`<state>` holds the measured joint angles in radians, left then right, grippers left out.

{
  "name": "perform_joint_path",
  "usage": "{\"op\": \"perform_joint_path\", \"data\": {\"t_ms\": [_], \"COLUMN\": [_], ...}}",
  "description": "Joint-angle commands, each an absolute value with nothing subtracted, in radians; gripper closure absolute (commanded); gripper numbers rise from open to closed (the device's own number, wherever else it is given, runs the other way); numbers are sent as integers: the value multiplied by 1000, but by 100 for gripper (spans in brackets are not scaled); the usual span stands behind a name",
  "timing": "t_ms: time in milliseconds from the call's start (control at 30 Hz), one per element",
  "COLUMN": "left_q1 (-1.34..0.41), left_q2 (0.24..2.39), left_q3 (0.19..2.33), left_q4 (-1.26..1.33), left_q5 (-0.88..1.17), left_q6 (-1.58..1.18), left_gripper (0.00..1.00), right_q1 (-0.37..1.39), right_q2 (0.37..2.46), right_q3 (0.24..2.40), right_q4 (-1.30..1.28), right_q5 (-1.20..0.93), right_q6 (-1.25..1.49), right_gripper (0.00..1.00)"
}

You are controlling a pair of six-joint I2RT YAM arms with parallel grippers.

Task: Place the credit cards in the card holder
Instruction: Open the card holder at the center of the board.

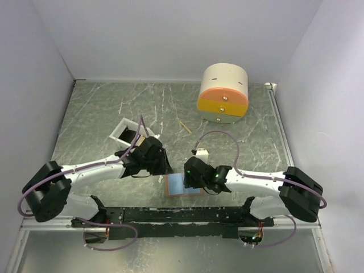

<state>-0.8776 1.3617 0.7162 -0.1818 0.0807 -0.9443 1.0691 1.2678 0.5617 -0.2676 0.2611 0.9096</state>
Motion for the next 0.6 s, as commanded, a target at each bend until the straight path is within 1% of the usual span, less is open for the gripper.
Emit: {"op": "perform_joint_path", "data": {"t_ms": [0, 167, 300, 567], "left_q1": [-873, -875, -875, -875], "left_q2": [1289, 1276, 1292, 1357], "left_q3": [648, 620, 593, 588], "left_q4": [-256, -258, -194, -144], "left_q5": [42, 55, 67, 28], "left_q6": [-963, -965, -956, -960], "left_gripper": [63, 62, 63, 67], "right_q1": [1074, 1079, 1093, 1093], "right_q2": [1312, 1340, 1313, 1273], "right_q3": [563, 546, 555, 596], "right_q4": [-257, -243, -263, -339], "right_q5": [293, 304, 342, 387], "right_q6": [930, 966, 985, 980], "right_gripper": [48, 49, 51, 51]}}
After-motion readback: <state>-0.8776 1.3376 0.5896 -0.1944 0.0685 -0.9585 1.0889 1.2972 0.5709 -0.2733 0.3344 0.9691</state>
